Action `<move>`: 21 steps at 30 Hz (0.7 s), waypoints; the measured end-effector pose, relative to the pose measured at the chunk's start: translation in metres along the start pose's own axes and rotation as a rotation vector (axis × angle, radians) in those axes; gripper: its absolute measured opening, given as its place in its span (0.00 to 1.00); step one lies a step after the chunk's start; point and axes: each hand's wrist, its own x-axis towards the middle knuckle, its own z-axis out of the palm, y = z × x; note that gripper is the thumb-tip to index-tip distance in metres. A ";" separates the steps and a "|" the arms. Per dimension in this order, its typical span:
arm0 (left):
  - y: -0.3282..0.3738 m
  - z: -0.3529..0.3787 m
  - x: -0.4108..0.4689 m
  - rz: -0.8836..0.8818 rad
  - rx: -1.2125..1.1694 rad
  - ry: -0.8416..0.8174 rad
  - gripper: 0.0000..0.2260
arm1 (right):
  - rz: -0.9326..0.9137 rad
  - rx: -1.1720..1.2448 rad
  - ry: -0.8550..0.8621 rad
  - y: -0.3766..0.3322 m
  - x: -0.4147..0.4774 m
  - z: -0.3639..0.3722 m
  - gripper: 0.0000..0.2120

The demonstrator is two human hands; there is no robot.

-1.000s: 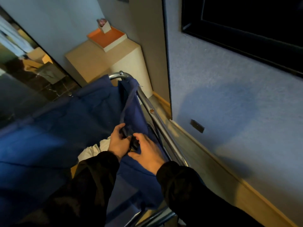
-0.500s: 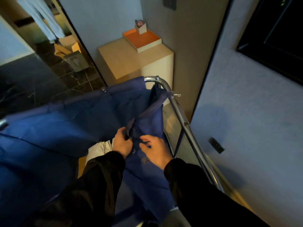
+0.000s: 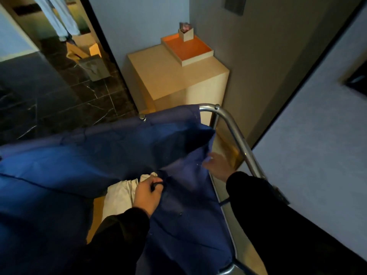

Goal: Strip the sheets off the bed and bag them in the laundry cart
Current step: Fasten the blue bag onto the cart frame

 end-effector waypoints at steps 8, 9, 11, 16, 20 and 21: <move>-0.035 -0.020 0.001 -0.014 -0.084 -0.040 0.09 | 0.050 0.391 0.505 -0.032 0.018 0.034 0.40; -0.040 -0.022 0.002 -0.011 -0.060 -0.040 0.08 | 0.059 0.384 0.499 -0.037 0.026 0.029 0.41; -0.051 -0.026 0.007 -0.027 0.048 -0.024 0.08 | 0.057 0.243 0.493 -0.044 0.042 0.021 0.38; -0.060 -0.031 0.023 -0.185 0.424 0.004 0.04 | -0.314 -0.308 0.699 -0.082 0.055 0.006 0.24; -0.065 -0.032 0.030 -0.260 0.521 -0.043 0.05 | -0.634 -0.625 0.530 -0.129 0.082 -0.006 0.24; -0.067 -0.033 0.031 -0.262 0.548 -0.052 0.06 | -0.634 -0.702 0.464 -0.141 0.091 -0.008 0.24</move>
